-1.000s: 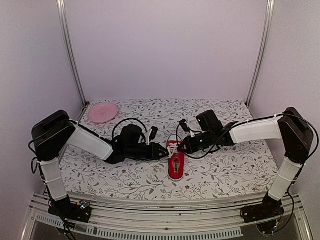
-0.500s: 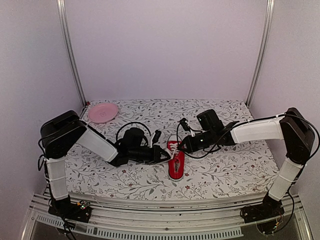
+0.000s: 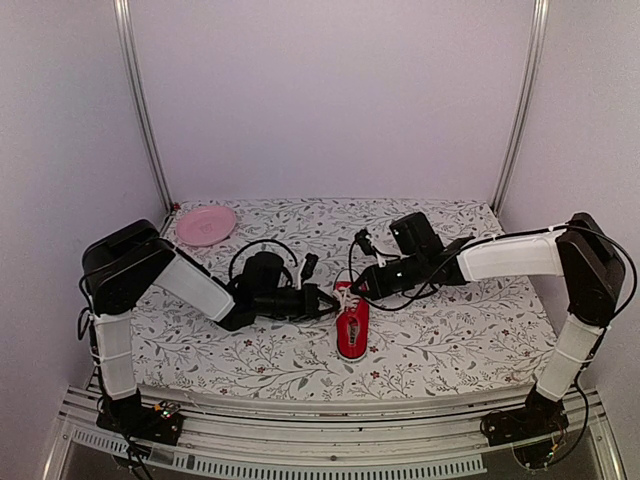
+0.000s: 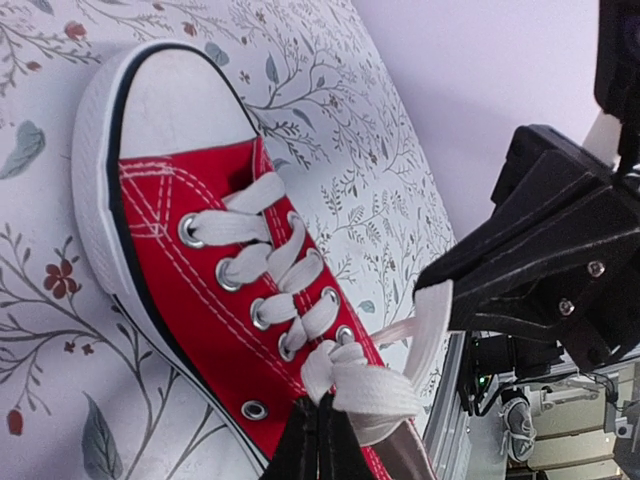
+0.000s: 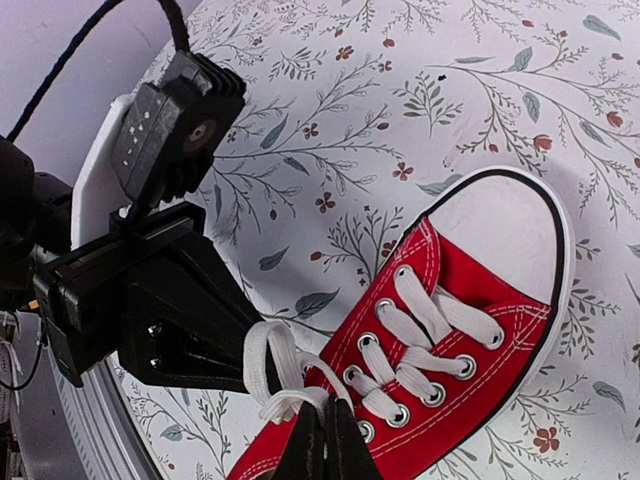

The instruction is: Tie the shoes

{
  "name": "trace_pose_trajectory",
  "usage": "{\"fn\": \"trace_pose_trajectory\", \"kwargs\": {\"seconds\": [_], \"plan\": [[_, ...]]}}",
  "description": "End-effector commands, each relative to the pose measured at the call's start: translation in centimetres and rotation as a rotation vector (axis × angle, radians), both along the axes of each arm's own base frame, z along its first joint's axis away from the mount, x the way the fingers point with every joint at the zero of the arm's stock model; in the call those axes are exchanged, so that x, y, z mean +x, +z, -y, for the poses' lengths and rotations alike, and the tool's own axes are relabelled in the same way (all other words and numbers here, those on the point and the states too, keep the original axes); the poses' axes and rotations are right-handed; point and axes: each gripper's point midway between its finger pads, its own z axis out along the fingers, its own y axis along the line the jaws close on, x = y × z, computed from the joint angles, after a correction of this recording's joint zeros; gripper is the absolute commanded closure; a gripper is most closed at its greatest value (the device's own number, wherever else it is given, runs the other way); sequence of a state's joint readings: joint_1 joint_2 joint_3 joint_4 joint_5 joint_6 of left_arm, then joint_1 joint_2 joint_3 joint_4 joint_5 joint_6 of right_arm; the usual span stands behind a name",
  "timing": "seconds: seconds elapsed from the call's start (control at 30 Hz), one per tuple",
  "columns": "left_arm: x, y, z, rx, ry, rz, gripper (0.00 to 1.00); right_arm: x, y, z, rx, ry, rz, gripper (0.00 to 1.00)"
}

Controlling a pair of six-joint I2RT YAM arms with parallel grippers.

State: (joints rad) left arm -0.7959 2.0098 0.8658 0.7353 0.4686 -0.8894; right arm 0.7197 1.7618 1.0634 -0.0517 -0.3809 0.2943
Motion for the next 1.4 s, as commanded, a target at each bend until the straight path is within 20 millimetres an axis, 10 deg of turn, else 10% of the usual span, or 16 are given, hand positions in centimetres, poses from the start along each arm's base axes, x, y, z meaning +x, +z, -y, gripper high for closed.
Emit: {"fn": "trace_pose_trajectory", "kwargs": {"seconds": [0.0,0.33,0.97,1.37], "plan": [[2.1,0.7,-0.1,-0.018,0.036,0.061,1.0,0.7,0.2,-1.0,0.008,0.024,0.005,0.98],[2.8,-0.6,-1.2,0.027,0.065,0.023,1.0,1.1,-0.6,-1.3,-0.012,0.019,-0.021,0.98],[3.8,-0.6,-0.9,0.016,0.061,0.074,1.0,-5.1,-1.9,2.1,-0.078,-0.009,-0.102,0.98],[4.8,0.1,-0.1,0.008,0.025,0.157,1.0,-2.0,-1.5,1.4,-0.083,-0.116,-0.069,0.98]]}}
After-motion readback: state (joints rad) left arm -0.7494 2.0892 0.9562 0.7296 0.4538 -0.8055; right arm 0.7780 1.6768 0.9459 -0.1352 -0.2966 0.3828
